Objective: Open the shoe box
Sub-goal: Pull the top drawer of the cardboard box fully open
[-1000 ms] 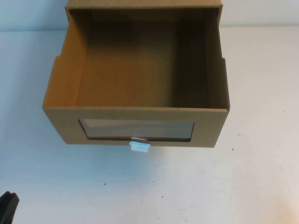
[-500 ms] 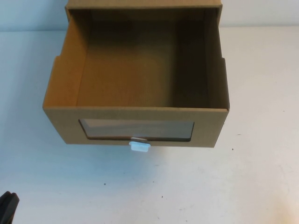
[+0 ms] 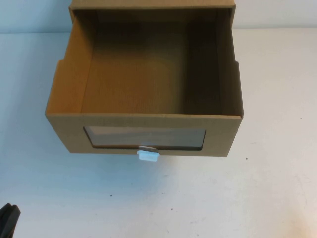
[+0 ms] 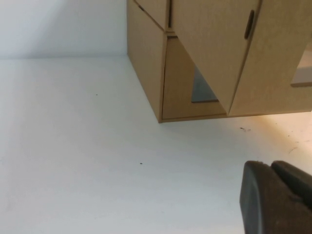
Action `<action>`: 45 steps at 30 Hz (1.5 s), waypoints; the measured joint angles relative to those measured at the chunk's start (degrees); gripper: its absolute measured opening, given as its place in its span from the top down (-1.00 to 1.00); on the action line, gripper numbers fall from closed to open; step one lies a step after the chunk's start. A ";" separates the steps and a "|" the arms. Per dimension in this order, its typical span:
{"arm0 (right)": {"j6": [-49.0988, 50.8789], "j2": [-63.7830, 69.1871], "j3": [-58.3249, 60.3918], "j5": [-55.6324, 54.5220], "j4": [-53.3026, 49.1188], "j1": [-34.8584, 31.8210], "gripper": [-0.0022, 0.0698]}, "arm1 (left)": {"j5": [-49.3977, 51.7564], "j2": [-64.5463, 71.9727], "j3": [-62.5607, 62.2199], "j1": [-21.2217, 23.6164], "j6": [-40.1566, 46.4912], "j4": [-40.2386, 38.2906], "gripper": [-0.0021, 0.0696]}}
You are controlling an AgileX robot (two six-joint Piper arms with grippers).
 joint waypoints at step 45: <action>0.00 0.00 0.00 0.24 0.22 0.00 0.98 | 4.71 0.00 0.00 12.17 -2.05 9.46 0.95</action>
